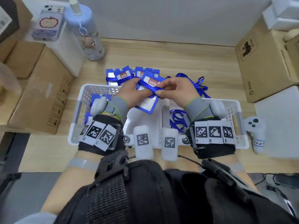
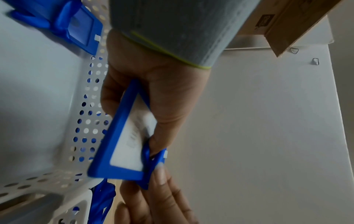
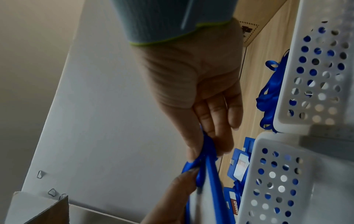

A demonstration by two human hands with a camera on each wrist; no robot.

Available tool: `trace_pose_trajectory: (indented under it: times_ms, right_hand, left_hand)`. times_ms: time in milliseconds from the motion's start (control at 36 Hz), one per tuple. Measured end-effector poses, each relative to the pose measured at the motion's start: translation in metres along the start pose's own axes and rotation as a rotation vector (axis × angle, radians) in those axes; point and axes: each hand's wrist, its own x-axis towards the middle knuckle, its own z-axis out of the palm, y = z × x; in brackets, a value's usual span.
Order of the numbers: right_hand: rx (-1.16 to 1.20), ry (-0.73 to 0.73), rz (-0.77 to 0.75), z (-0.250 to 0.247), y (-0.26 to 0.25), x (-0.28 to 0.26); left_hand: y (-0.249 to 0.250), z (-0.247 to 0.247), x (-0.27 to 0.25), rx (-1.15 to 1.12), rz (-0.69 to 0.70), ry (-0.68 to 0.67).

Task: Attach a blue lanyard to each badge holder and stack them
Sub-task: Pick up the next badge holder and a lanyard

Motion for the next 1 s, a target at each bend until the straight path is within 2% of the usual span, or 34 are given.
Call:
trace_pose_trajectory:
  times_ms: [139,361,444,556,806,889,1000]
  right_hand:
    - [-0.002,0.034,-0.032,0.000,0.001,0.002]
    - [0.231,0.113,-0.076,-0.003,0.003,0.006]
    - [0.384,0.188,-0.072,-0.007,0.003,0.006]
    - [0.562,0.278,-0.076,-0.014,0.002,0.005]
    - [0.598,0.318,-0.167,-0.019,-0.005,0.003]
    - [0.601,0.310,-0.167,-0.021,-0.007,0.003]
    - [0.493,0.248,-0.115,-0.022,-0.003,0.004]
  left_hand:
    - [-0.001,0.002,0.010,0.076,0.085,0.089]
    - [0.001,0.000,0.016,0.024,0.065,0.092]
    - [-0.001,-0.005,0.015,0.030,0.046,0.047]
    - [-0.003,-0.011,0.011,0.203,0.090,-0.059]
    - [-0.005,-0.018,0.008,0.408,0.159,-0.114]
    - [-0.007,-0.018,0.006,0.374,0.180,-0.082]
    - [-0.004,-0.018,0.002,0.309,0.183,-0.050]
